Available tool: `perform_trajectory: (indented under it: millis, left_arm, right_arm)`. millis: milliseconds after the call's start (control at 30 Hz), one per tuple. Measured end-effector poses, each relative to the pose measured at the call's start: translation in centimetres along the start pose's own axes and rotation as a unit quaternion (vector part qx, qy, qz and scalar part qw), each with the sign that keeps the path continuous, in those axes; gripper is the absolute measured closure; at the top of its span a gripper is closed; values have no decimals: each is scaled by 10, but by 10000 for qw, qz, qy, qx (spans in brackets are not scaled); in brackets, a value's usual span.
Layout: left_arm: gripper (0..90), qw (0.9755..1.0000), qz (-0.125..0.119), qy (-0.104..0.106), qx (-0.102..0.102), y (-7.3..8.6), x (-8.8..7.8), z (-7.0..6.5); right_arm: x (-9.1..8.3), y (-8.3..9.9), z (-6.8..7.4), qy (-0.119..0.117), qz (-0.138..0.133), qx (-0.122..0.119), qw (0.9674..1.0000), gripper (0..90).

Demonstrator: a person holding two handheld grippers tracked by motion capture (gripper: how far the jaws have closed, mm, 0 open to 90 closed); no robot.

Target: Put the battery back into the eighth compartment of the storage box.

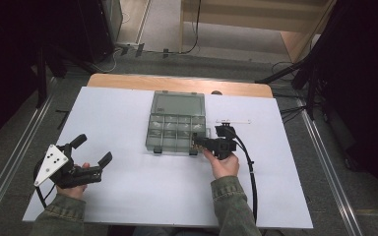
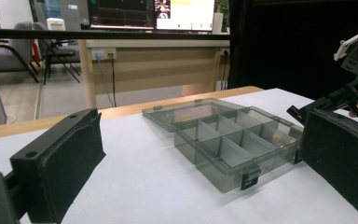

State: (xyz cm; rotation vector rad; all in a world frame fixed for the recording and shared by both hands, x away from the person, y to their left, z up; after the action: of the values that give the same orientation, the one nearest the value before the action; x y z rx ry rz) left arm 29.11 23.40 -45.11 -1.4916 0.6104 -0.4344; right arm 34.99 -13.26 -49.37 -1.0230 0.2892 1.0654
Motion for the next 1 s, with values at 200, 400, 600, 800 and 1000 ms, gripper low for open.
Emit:
perform_trajectory:
  millis: [200, 400, 600, 800, 1000]
  left_arm:
    - [0, 10000, 12, -4, 4, 0, 0, 0]
    - [0, 10000, 6, 8, -4, 0, 0, 0]
    - [0, 10000, 6, 4, 1, 0, 0, 0]
    - [0, 10000, -10, 1, -14, 0, 0, -1]
    - [0, 10000, -18, 4, -27, 0, -1, -1]
  right_arm:
    - [3, -3, -4, 96, -80, 133, 9998, 783]
    - [9, -4, -9, 233, -73, 347, 9991, 755]
    - [4, -5, -7, 177, -151, 167, 9996, 460]
    - [0, -4, -5, 233, -88, -205, 9995, 55]
    - [-9, -1, -5, 330, -111, -497, 9982, 0]
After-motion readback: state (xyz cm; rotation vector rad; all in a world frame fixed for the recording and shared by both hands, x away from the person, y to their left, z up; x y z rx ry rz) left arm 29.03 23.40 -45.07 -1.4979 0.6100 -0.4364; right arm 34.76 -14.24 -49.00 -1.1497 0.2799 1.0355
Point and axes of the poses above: each handheld gripper's, and its own axes: x roughly forward along the jaws, y roughly out of its underside, z roughly to its left, the point moved 5 cm from there along x, roughly forward along the jaws, and after that the axes turned 1 degree about y, right-handed, at the moved point
